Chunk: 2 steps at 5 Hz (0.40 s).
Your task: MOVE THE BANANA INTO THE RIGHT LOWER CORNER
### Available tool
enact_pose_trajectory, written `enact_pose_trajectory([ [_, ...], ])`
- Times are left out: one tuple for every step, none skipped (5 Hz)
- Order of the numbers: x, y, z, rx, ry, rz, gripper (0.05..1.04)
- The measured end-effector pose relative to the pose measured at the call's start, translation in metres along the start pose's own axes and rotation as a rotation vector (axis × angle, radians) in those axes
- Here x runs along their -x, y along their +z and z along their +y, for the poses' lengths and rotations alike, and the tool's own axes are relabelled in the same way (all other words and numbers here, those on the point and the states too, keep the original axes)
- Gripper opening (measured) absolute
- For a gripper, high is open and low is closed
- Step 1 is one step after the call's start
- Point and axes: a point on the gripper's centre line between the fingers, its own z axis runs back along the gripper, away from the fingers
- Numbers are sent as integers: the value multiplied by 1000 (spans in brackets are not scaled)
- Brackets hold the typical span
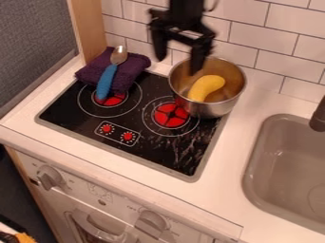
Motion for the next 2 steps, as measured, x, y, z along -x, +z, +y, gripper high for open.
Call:
enact_pose_trajectory([
  [-26,-23,-12,-17,-14,29,1001],
  [-31,-53,-9,-41,-7,83,1001],
])
